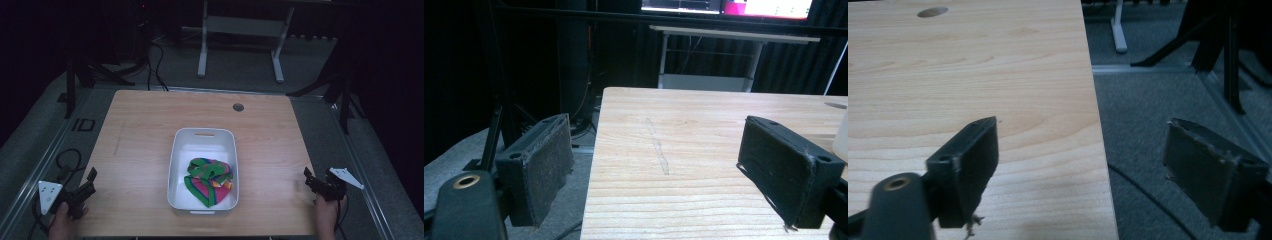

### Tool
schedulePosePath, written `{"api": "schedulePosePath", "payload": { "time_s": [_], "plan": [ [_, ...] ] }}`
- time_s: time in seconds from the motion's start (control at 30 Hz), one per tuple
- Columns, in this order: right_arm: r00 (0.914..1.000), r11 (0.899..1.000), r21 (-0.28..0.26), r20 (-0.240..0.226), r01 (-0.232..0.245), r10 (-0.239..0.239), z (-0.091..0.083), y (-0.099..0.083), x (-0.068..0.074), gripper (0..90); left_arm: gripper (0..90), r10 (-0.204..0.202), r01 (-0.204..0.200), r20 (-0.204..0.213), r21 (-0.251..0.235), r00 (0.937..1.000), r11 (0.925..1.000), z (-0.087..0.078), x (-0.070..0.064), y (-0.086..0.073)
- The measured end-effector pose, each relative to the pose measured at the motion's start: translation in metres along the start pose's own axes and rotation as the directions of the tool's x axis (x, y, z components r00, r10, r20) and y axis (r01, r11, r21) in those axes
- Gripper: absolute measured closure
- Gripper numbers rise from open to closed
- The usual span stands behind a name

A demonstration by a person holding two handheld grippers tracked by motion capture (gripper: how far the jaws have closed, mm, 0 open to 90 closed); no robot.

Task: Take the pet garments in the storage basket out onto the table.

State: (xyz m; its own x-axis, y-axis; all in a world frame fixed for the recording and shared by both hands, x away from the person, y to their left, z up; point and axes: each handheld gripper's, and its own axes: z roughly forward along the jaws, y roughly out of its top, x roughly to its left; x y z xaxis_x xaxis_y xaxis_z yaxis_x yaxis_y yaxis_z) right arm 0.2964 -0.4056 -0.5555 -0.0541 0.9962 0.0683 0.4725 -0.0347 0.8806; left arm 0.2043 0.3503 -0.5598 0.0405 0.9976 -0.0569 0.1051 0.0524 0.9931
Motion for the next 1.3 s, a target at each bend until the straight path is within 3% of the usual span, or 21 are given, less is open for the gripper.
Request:
{"api": "schedulePosePath", "payload": {
  "time_s": [0.13,0.2,0.23,0.27,0.4,0.47,0.57,0.7,0.73,0.77,0.87,0.9,1.0,1.03,1.1,1.13,1.17,1.2,1.23,1.27,1.3],
  "plan": [
    [0.9998,1.000,0.027,-0.015,-0.013,0.013,0.002,0.001,-0.002,11.9,14.8,-0.001,0.001,0.000,0.001,1.0000,1.0000,0.000,0.000,0.000],
    [0.9970,0.998,0.064,-0.075,-0.016,0.020,0.006,0.003,-0.005,11.5,14.8,-0.005,0.005,-0.001,0.002,1.0000,1.0000,0.000,0.001,0.000],
    [0.9970,0.998,0.064,-0.075,-0.016,0.020,0.006,0.003,-0.005,11.5,14.7,-0.005,0.005,-0.001,0.002,1.0000,1.0000,0.000,0.001,0.000],
    [0.9918,0.995,0.097,-0.126,-0.004,0.016,0.008,0.003,-0.008,11.5,14.8,-0.011,0.011,-0.003,0.002,0.9999,0.9999,0.000,0.001,0.000],
    [0.9759,0.990,0.133,-0.218,0.043,-0.013,0.009,0.004,-0.012,12.0,14.8,-0.013,0.013,-0.001,0.002,0.9999,0.9999,0.000,0.002,0.000],
    [0.9614,0.981,0.171,-0.272,0.090,-0.041,0.011,0.005,-0.013,12.2,14.8,-0.014,0.014,-0.001,0.001,0.9999,0.9999,0.000,0.002,0.000],
    [0.9170,0.961,0.186,-0.379,0.206,-0.123,0.009,0.005,-0.009,12.5,14.7,-0.017,0.017,0.003,-0.004,0.9999,0.9999,-0.001,0.001,0.000],
    [0.8365,0.922,0.199,-0.514,0.332,-0.190,0.007,0.007,-0.003,13.0,14.8,-0.015,0.015,0.008,0.000,0.9999,0.9999,0.000,0.002,0.000],
    [0.8365,0.922,0.199,-0.514,0.332,-0.190,0.007,0.007,-0.003,13.0,14.8,-0.015,0.015,0.008,0.000,0.9999,0.9999,0.000,0.002,0.000],
    [0.7955,0.899,0.177,-0.554,0.401,-0.246,0.005,0.010,0.003,13.3,14.8,-0.018,0.018,0.009,0.001,0.9998,0.9998,0.000,0.002,0.000],
    [0.7407,0.867,0.173,-0.612,0.467,-0.277,0.005,0.016,0.010,13.3,14.8,-0.020,0.020,0.010,0.001,0.9998,0.9998,0.000,0.002,0.000],
    [0.7273,0.860,0.171,-0.625,0.481,-0.283,0.006,0.018,0.013,13.2,14.7,-0.020,0.020,0.010,0.001,0.9998,0.9998,0.000,0.002,0.000],
    [0.7001,0.843,0.180,-0.657,0.507,-0.281,0.007,0.026,0.021,13.3,14.7,-0.019,0.019,0.012,0.002,0.9997,0.9998,0.000,0.002,0.000],
    [0.6911,0.832,0.197,-0.670,0.518,-0.272,0.008,0.029,0.025,13.3,14.8,-0.018,0.018,0.012,0.002,0.9998,0.9998,0.000,0.002,0.000],
    [0.6631,0.809,0.211,-0.699,0.549,-0.267,0.009,0.033,0.032,13.3,14.8,-0.018,0.018,0.013,0.002,0.9998,0.9998,0.000,0.002,0.000],
    [0.6631,0.809,0.211,-0.699,0.549,-0.267,0.009,0.033,0.032,13.3,14.8,-0.018,0.018,0.013,0.002,0.9998,0.9998,0.000,0.002,0.000],
    [0.6340,0.790,0.203,-0.721,0.579,-0.279,0.009,0.036,0.040,13.0,14.8,-0.018,0.018,0.012,0.002,0.9998,0.9998,0.000,0.002,0.000],
    [0.6200,0.782,0.197,-0.731,0.592,-0.285,0.009,0.038,0.044,13.0,14.7,-0.017,0.017,0.011,0.002,0.9998,0.9998,0.000,0.002,0.000],
    [0.6200,0.782,0.197,-0.731,0.592,-0.285,0.009,0.038,0.044,13.0,14.8,-0.017,0.017,0.011,0.002,0.9998,0.9998,0.000,0.002,0.000],
    [0.5855,0.762,0.177,-0.752,0.623,-0.304,0.009,0.041,0.052,13.3,14.8,-0.017,0.017,0.012,0.002,0.9998,0.9998,0.000,0.002,0.000],
    [0.5695,0.746,0.174,-0.760,0.642,-0.313,0.009,0.043,0.056,13.3,14.8,-0.017,0.017,0.012,0.002,0.9998,0.9998,0.000,0.002,0.000]
  ]
}}
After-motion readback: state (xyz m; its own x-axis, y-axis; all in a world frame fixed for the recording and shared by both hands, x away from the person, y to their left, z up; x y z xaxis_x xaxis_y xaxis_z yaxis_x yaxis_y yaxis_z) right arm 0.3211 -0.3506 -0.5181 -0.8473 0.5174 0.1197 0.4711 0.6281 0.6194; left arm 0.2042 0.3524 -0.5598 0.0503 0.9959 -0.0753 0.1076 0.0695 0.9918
